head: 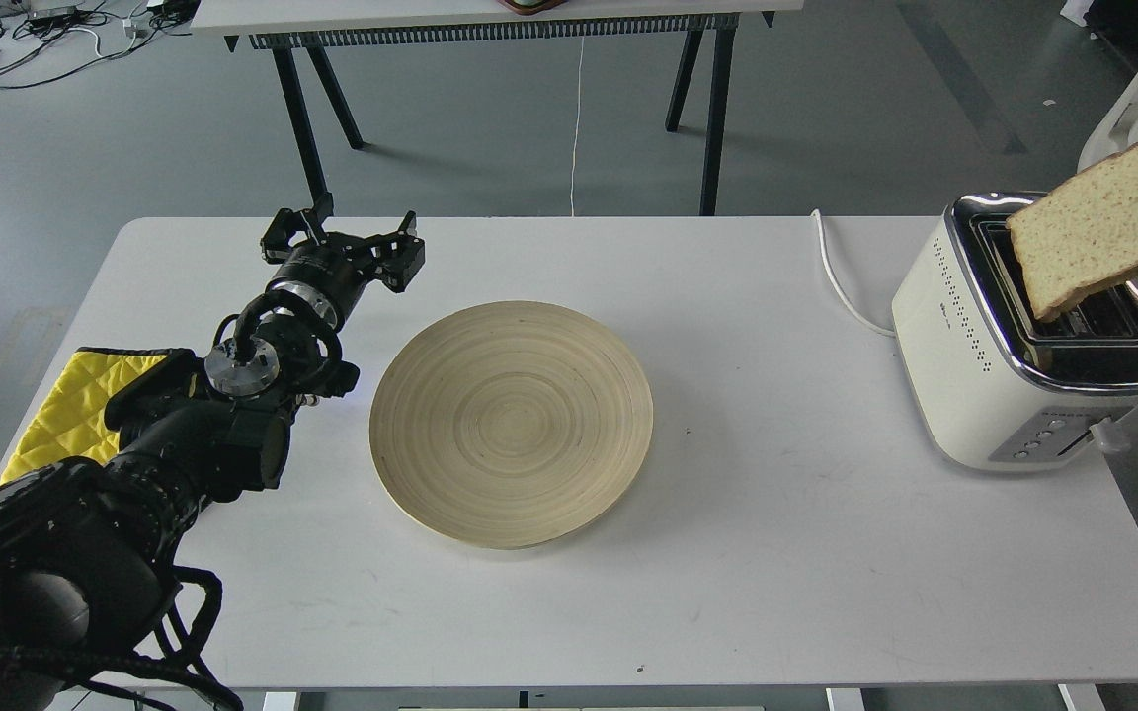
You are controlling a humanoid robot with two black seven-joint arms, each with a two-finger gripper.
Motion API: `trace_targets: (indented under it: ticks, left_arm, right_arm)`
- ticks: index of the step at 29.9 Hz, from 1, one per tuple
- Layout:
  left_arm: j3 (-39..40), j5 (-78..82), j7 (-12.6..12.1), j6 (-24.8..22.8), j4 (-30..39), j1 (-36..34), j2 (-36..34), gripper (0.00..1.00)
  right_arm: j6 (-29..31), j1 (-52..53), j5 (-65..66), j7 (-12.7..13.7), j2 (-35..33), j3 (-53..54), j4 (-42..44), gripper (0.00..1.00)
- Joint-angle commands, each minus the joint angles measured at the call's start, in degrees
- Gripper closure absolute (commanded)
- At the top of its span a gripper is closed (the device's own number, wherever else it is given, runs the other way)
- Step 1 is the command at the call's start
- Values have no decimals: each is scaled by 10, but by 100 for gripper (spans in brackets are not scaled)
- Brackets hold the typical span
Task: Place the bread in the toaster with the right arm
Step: 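Move the held bread over the toaster slot and align it vertically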
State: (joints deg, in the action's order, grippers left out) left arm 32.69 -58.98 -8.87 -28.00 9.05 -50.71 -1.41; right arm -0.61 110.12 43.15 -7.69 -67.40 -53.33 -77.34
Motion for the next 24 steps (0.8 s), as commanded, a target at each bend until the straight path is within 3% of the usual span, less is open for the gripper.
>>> trace_targets:
  ticks: [1,18,24]
  left_arm:
    - [0,0,0,0,0,0,0,0]
    - [0,0,0,0,0,0,0,0]
    - [0,0,0,0,0,0,0,0]
  right_arm:
    - [0,-1,-1,2,0,0,-1,89]
    - [-1,-1,-6,6,1,-17,-1,86]
    - [-1,-2,-9,7,1,-19,-1,67]
